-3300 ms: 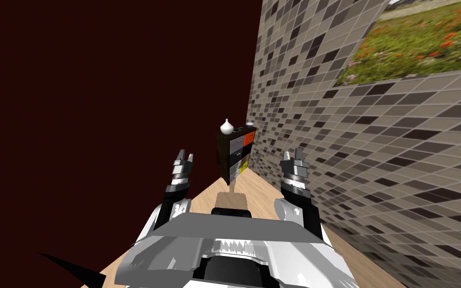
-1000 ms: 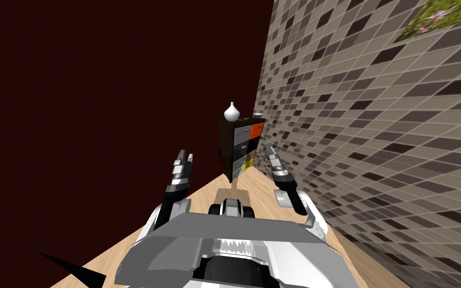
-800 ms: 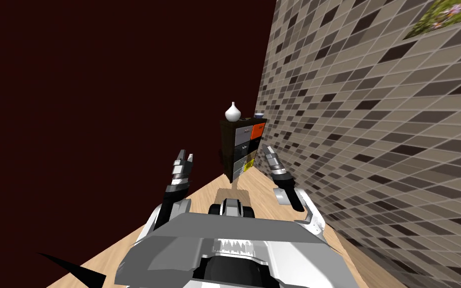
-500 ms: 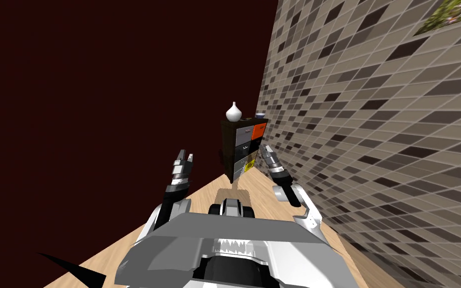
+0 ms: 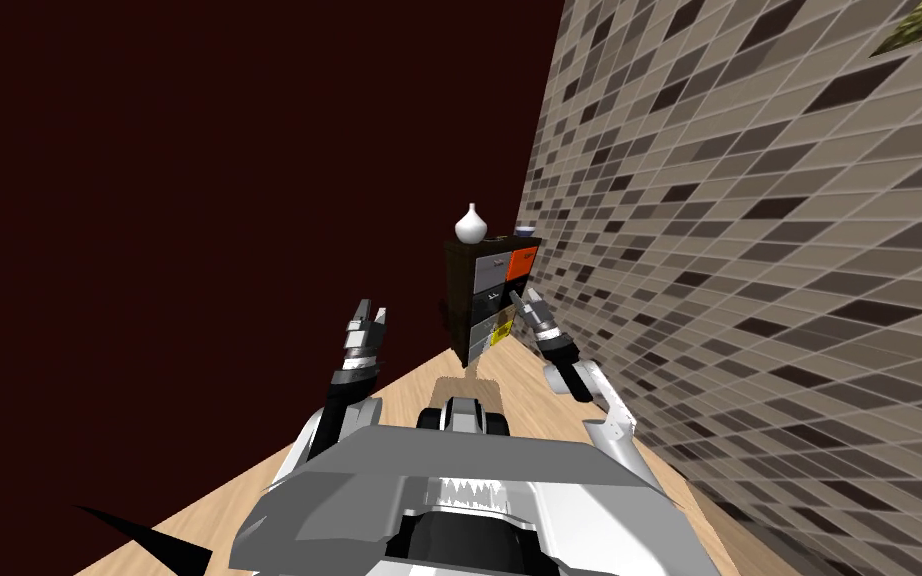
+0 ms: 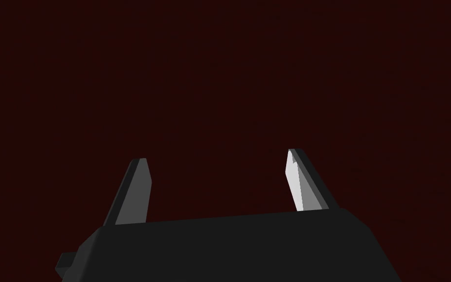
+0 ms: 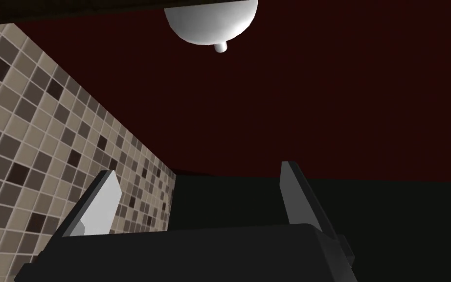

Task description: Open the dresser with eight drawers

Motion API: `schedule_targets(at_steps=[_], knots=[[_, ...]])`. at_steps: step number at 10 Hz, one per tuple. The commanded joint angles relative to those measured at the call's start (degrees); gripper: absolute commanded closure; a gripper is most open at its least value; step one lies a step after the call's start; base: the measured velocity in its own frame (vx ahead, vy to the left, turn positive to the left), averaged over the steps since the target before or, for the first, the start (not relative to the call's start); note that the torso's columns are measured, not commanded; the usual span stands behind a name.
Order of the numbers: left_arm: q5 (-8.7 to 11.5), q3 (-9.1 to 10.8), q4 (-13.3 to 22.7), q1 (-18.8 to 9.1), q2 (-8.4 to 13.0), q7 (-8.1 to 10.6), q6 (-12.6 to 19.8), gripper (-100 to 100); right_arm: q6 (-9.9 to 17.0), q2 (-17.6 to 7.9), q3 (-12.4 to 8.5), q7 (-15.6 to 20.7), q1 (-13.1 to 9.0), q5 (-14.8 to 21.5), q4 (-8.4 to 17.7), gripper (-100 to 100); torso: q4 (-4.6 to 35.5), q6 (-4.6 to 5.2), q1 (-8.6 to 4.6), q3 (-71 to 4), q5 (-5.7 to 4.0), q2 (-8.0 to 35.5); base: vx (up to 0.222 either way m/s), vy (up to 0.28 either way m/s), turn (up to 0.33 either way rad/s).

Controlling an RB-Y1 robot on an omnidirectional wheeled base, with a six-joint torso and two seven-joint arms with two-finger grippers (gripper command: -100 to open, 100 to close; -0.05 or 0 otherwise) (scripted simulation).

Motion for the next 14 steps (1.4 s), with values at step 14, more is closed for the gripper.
schedule_targets(at_steps=[14], knots=[[0.0,0.0,0.0,0.0,0.0,0.0,0.0,0,3.4,-7.1,0.9,12.7,-13.9,24.5,12.9,-100,0.0,0.0,0.0,0.0,0.0,0.0,0.018,-0.006,0.055]])
